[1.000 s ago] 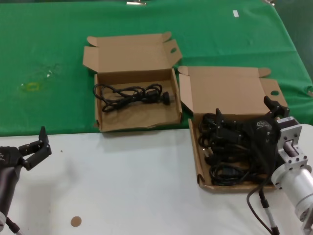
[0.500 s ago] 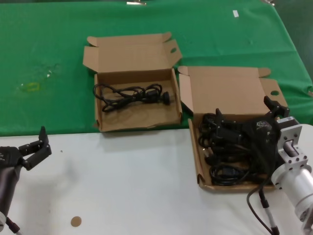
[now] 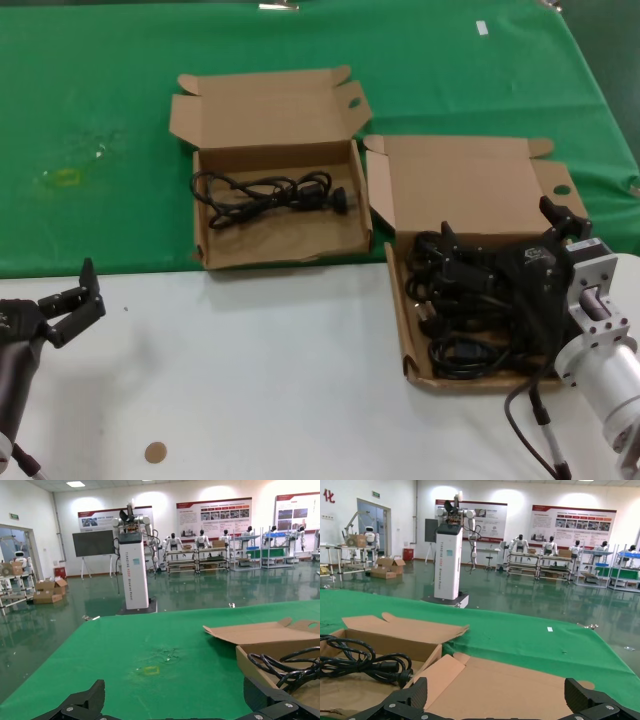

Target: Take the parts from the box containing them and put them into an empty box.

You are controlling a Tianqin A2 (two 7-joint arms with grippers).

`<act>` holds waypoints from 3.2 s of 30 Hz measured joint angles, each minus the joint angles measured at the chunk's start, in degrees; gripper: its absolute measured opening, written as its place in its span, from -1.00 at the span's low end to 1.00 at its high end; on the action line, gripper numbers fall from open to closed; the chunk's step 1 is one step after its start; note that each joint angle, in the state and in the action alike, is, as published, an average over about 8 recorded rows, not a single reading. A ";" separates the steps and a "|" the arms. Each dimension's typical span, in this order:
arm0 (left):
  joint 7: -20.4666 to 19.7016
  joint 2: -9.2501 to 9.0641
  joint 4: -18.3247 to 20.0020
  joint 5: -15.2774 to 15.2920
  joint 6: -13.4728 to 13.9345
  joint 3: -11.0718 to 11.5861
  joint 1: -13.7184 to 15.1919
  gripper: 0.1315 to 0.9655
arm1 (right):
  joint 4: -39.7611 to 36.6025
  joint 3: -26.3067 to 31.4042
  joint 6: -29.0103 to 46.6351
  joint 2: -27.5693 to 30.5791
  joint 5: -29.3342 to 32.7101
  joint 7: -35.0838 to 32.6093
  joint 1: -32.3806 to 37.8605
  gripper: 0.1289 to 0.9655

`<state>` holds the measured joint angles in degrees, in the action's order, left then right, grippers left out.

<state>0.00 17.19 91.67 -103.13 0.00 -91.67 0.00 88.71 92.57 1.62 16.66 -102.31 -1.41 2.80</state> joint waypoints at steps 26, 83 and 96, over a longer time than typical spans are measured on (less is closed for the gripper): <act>0.00 0.00 0.00 0.00 0.00 0.00 0.00 1.00 | 0.00 0.00 0.00 0.00 0.00 0.00 0.00 1.00; 0.00 0.00 0.00 0.00 0.00 0.00 0.00 1.00 | 0.00 0.00 0.00 0.00 0.00 0.00 0.00 1.00; 0.00 0.00 0.00 0.00 0.00 0.00 0.00 1.00 | 0.00 0.00 0.00 0.00 0.00 0.00 0.00 1.00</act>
<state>0.00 17.19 91.67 -103.13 0.00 -91.67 0.00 88.71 92.57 1.62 16.66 -102.31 -1.41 2.80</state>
